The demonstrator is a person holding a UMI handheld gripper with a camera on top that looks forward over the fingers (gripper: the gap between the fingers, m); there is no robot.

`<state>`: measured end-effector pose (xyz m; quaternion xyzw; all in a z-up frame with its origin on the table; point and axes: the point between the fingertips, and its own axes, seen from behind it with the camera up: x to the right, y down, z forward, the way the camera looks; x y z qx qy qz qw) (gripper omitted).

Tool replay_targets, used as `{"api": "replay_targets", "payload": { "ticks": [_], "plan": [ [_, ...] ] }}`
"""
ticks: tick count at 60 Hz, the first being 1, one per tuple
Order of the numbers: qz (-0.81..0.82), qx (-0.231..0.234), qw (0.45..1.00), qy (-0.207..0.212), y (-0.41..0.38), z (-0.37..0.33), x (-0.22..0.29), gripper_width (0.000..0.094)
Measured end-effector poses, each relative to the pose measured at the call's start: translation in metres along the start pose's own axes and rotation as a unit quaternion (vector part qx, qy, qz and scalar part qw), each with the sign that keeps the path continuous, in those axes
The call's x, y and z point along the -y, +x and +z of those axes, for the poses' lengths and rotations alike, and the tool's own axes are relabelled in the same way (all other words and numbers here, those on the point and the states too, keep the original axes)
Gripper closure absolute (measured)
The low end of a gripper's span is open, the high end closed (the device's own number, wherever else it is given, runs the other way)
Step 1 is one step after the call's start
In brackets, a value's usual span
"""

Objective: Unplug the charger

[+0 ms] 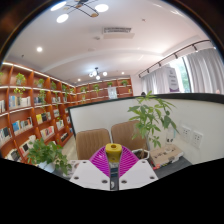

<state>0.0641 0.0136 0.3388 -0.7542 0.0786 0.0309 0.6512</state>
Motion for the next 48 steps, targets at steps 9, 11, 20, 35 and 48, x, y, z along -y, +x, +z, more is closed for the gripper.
{"api": "replay_targets", "payload": {
  "ticks": [9,11,20,35,48],
  "plan": [
    [-0.024,-0.029,0.994,-0.098,0.061,0.014,-0.103,0.086],
    [-0.022,-0.028,0.991,-0.132,0.071,0.017,-0.137,0.086],
    [-0.005,-0.01,0.971,-0.239,0.085,0.016,-0.257,0.086],
    [-0.002,0.015,0.946,-0.324,0.089,0.017,-0.336,0.0826],
    [-0.001,0.003,0.943,-0.331,0.094,0.023,-0.337,0.061]
  ]
}}
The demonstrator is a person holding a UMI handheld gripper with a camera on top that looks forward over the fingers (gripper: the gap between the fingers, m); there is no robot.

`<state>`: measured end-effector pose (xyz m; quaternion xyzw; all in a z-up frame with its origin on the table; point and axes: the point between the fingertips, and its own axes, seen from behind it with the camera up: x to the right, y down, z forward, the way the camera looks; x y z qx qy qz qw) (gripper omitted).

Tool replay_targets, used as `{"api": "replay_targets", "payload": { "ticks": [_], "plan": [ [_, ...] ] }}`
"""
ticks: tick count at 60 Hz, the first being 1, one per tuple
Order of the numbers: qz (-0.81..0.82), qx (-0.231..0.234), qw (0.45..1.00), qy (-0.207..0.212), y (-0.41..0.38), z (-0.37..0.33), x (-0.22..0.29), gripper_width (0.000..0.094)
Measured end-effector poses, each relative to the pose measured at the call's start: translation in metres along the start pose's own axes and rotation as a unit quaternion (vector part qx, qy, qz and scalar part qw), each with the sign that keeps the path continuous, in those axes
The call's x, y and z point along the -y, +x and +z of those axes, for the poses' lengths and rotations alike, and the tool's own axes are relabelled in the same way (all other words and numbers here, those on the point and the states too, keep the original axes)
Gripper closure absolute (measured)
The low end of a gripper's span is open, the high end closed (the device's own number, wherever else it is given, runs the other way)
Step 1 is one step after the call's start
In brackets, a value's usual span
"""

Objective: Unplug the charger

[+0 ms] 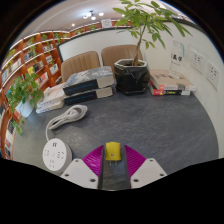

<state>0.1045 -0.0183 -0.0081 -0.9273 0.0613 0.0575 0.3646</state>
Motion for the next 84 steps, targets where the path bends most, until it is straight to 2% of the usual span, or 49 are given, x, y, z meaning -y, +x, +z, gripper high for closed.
{"api": "replay_targets", "payload": {
  "ticks": [5,11,13,25,33,41,56,84],
  "plan": [
    [-0.01,-0.011,1.0,0.007,0.001,-0.008,0.011,0.0366],
    [-0.008,-0.013,0.999,0.051,-0.008,-0.039,0.044,0.0122],
    [-0.007,-0.014,0.998,0.068,-0.012,-0.057,0.059,0.0074],
    [-0.014,0.005,0.983,0.185,-0.068,-0.193,0.129,0.0079],
    [-0.016,0.011,0.974,0.225,-0.109,-0.26,0.125,0.0083],
    [-0.036,0.006,0.974,0.222,-0.142,-0.289,0.091,0.0084],
    [-0.078,0.038,0.976,0.198,-0.199,-0.313,0.031,0.0084],
    [-0.077,0.033,0.982,0.168,-0.206,-0.309,-0.011,0.0085]
  ]
}}
